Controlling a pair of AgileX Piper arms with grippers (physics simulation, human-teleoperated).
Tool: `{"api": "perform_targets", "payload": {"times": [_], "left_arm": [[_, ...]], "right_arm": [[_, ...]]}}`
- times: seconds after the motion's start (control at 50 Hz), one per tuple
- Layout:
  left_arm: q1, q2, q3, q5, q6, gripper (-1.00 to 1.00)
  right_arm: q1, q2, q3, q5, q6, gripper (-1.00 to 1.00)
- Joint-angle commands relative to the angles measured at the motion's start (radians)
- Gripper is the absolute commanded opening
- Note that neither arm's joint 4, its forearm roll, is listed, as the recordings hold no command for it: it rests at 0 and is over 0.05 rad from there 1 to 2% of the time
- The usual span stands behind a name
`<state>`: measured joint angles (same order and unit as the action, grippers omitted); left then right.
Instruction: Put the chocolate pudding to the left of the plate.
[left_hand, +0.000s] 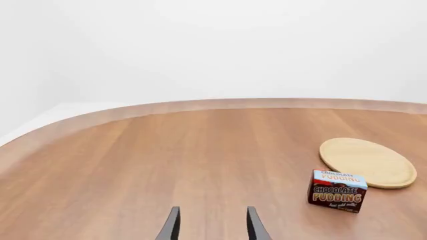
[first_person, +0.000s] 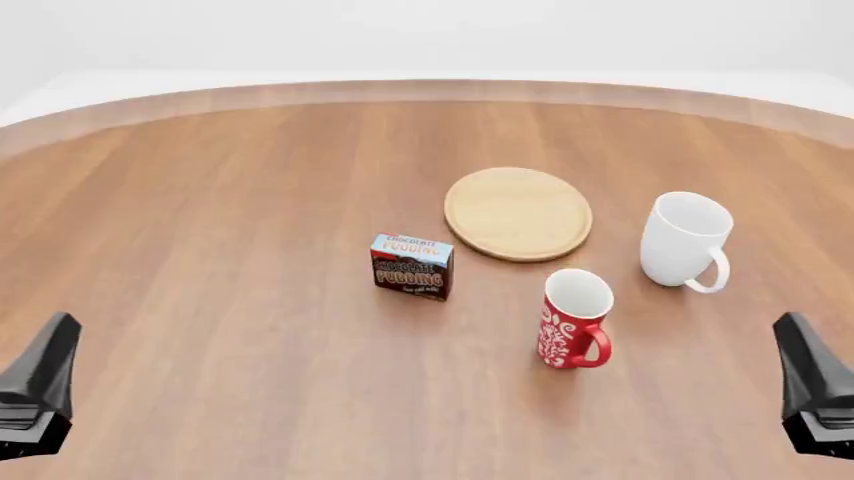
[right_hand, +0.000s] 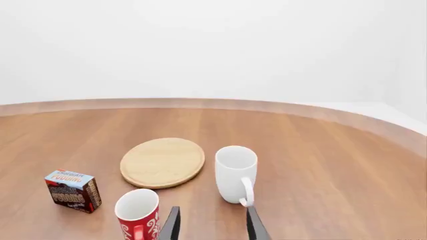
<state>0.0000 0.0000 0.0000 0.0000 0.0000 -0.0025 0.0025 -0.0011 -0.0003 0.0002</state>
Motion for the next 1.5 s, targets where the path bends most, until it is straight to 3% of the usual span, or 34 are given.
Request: {"api": "perform_targets", "payload": {"times": [0.02, 0.14, 0.22, 0.34, 0.5, 0.76, 0.98, 1.18, 1.3, 1.5], "left_arm": [[0.000, 0.000, 0.000, 0.000, 0.000, 1.00], [0.000, 0.000, 0.000, 0.000, 0.000, 1.00], [0.000, 0.000, 0.000, 0.000, 0.000, 1.00], [0.000, 0.000, 0.000, 0.000, 0.000, 1.00], [0.000, 0.000, 0.000, 0.000, 0.000, 1.00], [0.000, 0.000, 0.000, 0.000, 0.000, 1.00], [0.000, 0.000, 0.000, 0.000, 0.000, 1.00], [0.000, 0.000, 0.000, 0.000, 0.000, 1.00], [0.000, 0.000, 0.000, 0.000, 0.000, 1.00], [0.000, 0.000, 0.000, 0.000, 0.000, 1.00]], "right_arm": [[-0.008, 0.005, -0.003, 0.002, 0.005, 1.00], [-0.018, 0.004, -0.011, 0.009, 0.011, 1.00], [-0.036, 0.032, -0.038, 0.018, 0.073, 1.00], [-0.072, 0.042, -0.082, 0.047, 0.067, 1.00], [-0.043, 0.090, -0.174, 0.066, 0.044, 1.00], [-0.024, 0.345, -0.457, 0.040, -0.022, 1.00], [-0.005, 0.489, -0.699, 0.112, -0.119, 1.00], [0.043, 0.651, -0.918, 0.198, -0.283, 1.00], [0.069, 0.735, -0.964, 0.205, -0.379, 1.00], [0.160, 0.874, -1.131, 0.264, -0.464, 1.00]]}}
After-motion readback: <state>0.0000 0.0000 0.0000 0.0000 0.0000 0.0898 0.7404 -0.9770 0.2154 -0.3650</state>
